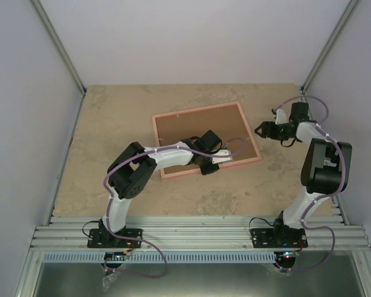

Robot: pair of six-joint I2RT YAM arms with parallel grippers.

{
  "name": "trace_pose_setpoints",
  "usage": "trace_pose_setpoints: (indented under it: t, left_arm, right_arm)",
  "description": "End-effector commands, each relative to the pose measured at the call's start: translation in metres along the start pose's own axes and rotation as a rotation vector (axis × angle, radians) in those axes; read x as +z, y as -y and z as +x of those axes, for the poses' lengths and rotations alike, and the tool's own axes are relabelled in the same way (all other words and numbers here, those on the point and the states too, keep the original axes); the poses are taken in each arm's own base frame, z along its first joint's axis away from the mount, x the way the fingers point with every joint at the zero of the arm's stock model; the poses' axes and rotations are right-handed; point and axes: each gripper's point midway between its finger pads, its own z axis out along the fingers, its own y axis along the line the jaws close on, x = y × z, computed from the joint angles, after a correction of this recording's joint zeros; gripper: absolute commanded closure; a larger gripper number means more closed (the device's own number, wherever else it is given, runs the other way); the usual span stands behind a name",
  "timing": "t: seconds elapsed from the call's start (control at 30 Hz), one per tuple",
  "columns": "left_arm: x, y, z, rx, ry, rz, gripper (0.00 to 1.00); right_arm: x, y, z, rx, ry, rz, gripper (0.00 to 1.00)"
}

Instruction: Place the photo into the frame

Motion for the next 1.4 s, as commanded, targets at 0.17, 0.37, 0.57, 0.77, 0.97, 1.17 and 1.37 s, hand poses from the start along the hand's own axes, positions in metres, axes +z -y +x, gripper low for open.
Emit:
trace_pose_setpoints:
  t: [0.17,0.37,0.57,0.77,0.97,1.17,1.37]
  left_arm:
    - [0.001,0.012,0.005,-0.001,-0.022,0.02,0.87]
    - [-0.043,0.021,-0.018,0.004,0.091,0.042,1.0]
    - [-0.065,0.032,-0.025,0.029,0.146,0.08,1.0]
    - [-0.083,0.047,-0.025,0.086,0.192,0.128,1.0]
    - [-0.09,0.055,-0.021,0.109,0.21,0.148,1.0]
    - [-0.095,0.063,-0.016,0.157,0.223,0.14,1.0]
    - [-0.093,0.069,-0.008,0.18,0.212,0.152,1.0]
  right_arm:
    - [-0.009,-0.025,0.005,-0.037,0.02,-0.229,0.25]
    - [0.001,-0.024,0.024,0.126,-0.038,-0.335,0.21]
    - [0.005,-0.025,0.035,0.246,-0.067,-0.414,0.12]
    - [0.007,-0.048,0.036,0.349,-0.088,-0.634,0.13]
    - [0.017,-0.059,0.045,0.42,-0.14,-0.706,0.18]
    - [0.033,-0.069,0.067,0.499,-0.213,-0.762,0.23]
    - [0.04,-0.084,0.073,0.502,-0.257,-0.823,0.36]
